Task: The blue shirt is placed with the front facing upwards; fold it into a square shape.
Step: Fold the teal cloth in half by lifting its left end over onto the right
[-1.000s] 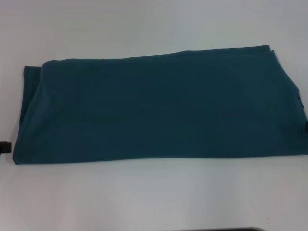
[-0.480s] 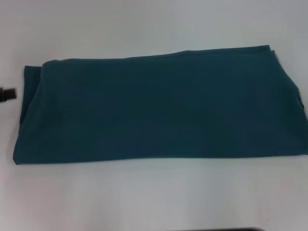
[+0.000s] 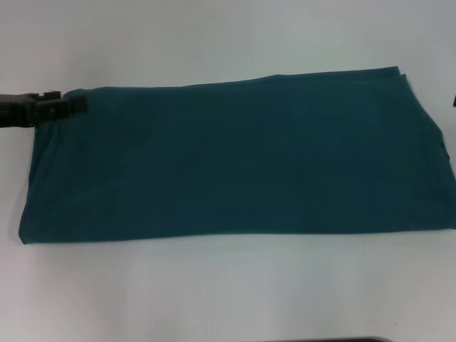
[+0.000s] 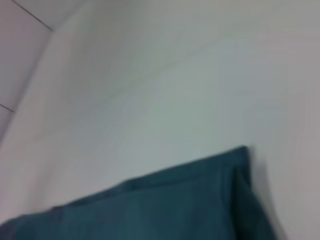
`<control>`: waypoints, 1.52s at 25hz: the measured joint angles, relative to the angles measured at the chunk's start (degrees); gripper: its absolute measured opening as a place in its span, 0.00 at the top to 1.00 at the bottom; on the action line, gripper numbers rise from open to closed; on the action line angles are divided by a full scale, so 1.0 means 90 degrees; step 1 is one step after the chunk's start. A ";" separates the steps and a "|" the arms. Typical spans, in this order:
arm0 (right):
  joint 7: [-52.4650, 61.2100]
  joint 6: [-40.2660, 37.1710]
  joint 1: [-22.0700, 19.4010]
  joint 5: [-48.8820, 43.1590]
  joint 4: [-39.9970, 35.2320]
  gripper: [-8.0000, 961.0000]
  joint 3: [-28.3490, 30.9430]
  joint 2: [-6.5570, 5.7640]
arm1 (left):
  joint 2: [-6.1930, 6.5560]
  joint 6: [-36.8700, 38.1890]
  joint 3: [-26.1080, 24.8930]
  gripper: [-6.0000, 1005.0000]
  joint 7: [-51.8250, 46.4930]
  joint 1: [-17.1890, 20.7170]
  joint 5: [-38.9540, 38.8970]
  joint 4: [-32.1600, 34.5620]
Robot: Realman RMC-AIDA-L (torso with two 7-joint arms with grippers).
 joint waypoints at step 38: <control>0.0181 -0.1012 0.0537 -0.0381 -0.0651 0.32 -0.0622 0.0329 | 0.0064 -0.0375 0.0047 0.30 0.0017 -0.0048 -0.0006 0.0302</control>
